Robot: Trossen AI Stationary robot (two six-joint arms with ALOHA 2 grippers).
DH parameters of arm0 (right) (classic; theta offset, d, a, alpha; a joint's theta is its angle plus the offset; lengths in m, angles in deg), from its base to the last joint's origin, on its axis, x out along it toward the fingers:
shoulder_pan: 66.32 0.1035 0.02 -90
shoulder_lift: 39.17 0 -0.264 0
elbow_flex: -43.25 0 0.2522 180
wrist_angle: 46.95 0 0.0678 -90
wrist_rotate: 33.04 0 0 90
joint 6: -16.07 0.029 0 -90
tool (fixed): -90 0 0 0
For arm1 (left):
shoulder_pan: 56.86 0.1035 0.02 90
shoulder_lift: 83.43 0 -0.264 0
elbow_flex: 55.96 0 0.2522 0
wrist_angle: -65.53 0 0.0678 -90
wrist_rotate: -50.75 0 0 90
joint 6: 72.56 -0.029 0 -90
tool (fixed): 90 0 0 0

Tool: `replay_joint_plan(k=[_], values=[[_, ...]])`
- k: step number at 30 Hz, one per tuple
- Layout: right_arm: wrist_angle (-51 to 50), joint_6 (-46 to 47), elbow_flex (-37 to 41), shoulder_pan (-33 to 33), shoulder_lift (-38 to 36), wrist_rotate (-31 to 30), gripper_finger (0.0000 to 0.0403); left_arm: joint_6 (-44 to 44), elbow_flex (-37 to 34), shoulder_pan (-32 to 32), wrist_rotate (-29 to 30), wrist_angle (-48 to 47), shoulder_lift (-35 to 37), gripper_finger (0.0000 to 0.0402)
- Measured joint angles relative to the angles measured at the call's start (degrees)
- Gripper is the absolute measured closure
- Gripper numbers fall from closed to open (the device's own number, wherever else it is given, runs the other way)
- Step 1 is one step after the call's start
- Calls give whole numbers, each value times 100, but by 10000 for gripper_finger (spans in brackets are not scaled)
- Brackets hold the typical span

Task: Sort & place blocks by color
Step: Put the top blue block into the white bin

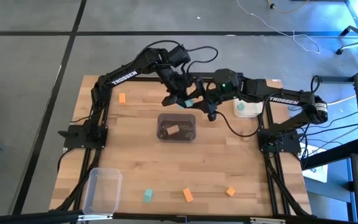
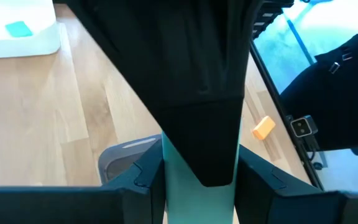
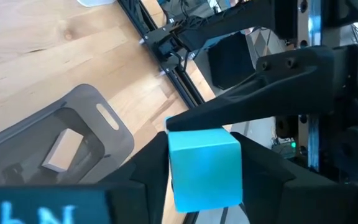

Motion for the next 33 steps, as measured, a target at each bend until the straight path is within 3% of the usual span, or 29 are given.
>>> replay_joint_plan(k=[13, 21, 29, 33], values=[[-10, -8, 0, -2, 0, -9, 262, 93, 0, -2, 46, 9, 0, 279], [-29, 141, -4, -15, -6, -356, 264, 251, 0, 72, 668, 9, 2, 187], [-151, 103, -4, 11, -143, -446, 264, 223, 2, 241, 600, 0, 2, 177], [-329, 106, -4, 42, -305, -916, 264, 207, 2, 418, 617, -4, 11, 176]])
